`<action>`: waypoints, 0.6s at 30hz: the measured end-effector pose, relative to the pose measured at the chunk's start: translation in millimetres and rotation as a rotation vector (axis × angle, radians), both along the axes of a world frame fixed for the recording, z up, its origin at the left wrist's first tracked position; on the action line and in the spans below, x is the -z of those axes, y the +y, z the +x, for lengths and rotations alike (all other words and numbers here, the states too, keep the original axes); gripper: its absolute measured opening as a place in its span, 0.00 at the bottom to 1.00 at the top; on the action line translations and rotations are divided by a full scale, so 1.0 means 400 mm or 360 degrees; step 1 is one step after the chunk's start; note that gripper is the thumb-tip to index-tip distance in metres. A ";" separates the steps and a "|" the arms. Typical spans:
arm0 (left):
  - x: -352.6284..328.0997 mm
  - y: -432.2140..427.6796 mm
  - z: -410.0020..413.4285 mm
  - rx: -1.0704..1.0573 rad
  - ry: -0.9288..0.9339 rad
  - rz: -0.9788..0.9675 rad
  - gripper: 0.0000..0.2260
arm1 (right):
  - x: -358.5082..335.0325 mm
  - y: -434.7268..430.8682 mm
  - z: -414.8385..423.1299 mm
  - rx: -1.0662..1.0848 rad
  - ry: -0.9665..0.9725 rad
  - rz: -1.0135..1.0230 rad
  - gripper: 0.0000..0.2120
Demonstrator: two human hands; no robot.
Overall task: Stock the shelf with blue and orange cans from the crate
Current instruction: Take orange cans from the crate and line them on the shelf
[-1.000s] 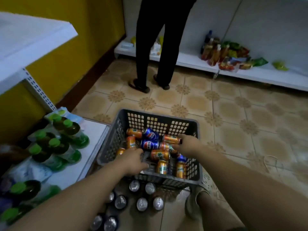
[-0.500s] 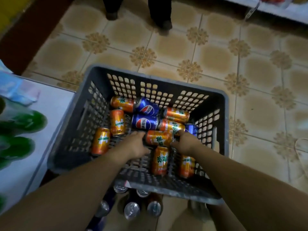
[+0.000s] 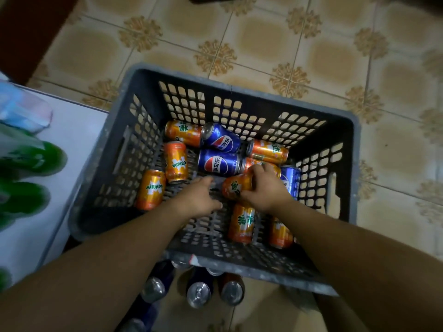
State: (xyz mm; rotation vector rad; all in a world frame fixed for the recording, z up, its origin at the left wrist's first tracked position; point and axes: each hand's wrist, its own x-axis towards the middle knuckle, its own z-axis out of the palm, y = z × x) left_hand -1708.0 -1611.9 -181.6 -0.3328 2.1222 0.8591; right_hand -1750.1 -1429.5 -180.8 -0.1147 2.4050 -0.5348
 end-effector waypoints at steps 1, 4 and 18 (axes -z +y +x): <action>-0.028 -0.001 0.001 -0.0028 0.0019 0.0025 0.37 | -0.037 -0.004 0.004 0.0091 0.0028 -0.0093 0.34; -0.137 -0.007 0.015 -0.0213 0.0042 0.0214 0.40 | -0.179 -0.028 0.023 0.0373 0.0135 -0.0450 0.35; -0.961 -0.211 0.318 -0.0638 0.0964 0.0430 0.32 | -1.023 -0.324 0.237 0.0342 0.0563 -0.1419 0.39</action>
